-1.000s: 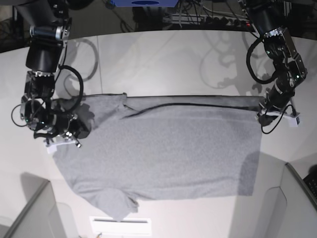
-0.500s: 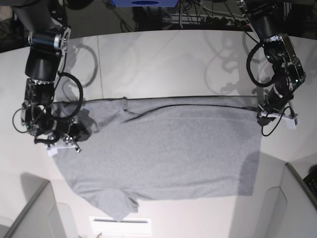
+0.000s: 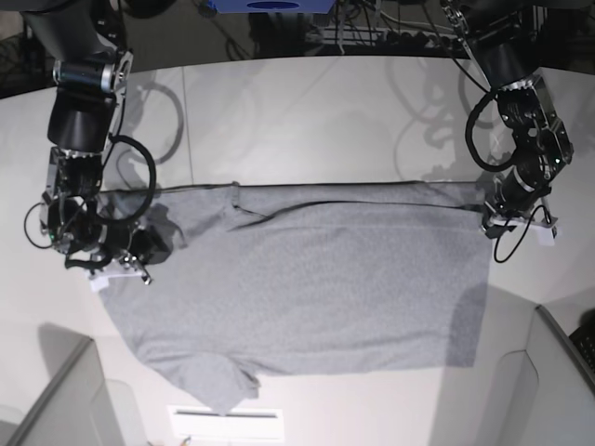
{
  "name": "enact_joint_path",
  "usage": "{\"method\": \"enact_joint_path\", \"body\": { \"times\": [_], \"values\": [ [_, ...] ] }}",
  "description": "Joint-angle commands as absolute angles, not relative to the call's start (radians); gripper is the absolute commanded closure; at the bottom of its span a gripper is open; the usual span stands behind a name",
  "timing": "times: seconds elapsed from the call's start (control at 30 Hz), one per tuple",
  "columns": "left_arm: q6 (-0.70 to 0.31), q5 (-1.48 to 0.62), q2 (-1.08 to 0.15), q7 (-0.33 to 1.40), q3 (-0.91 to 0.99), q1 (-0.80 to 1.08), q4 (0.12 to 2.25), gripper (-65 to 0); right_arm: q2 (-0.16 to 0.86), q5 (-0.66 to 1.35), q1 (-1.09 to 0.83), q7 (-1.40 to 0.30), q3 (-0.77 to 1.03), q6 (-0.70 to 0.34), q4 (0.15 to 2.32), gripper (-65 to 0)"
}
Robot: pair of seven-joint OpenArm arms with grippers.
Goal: Fold the T-shirt properly
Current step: 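Lift the shoulder edge with both grippers and pull it taut, then drag the held shoulder edge away from the hem with both grippers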
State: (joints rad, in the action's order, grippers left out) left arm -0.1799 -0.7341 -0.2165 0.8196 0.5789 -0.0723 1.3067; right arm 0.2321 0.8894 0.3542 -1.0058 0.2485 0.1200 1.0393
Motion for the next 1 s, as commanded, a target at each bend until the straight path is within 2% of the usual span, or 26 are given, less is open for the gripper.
{"method": "enact_joint_path", "body": {
  "times": [0.0, 0.03, 0.07, 0.27, 0.43, 0.57, 0.8, 0.97],
  "values": [
    [-0.185, -0.751, -0.231, 0.799, 0.581, -0.091, 1.322, 0.0, 0.246, 0.909, 0.381, -1.001, 0.251, 0.113, 1.059, -20.9],
    [-0.185, -0.751, -0.231, 0.799, 0.581, -0.094, 1.322, 0.0, 0.243, 0.912, 0.381, -1.001, 0.254, 0.113, 1.061, -24.5],
    [-0.185, -0.751, -0.231, 0.799, 0.581, -0.104, 1.323, -2.6, 0.242, 0.914, 0.381, -1.001, 0.257, 0.113, 1.063, -26.0],
    [-0.185, -0.751, -0.229, 0.8, 0.581, -0.156, 1.319, -24.2, 0.239, 0.915, 0.352, -0.993, 0.26, 0.117, 1.138, -24.2],
    [-0.185, -0.751, -0.228, 0.802, 0.581, -0.2, 1.319, -34.7, 0.239, 0.915, 0.294, -0.993, 0.262, 0.12, 1.293, -24.2],
    [-0.185, -0.76, -0.228, 0.797, 0.59, -0.211, 1.319, -36.9, 0.237, 0.915, 0.232, -0.981, 0.282, 0.12, 1.419, -24.2],
    [-0.193, -0.799, -0.225, 0.803, 0.59, -0.191, 1.369, -36.0, 0.163, 0.915, 0.081, -0.937, 0.492, 0.12, 1.607, -24.2],
    [-0.193, -1.012, -0.226, 0.796, 0.67, 0.036, 1.535, -35.9, 0.114, 0.915, -0.048, -0.888, 0.601, 0.12, 1.745, -24.2]
  ]
}}
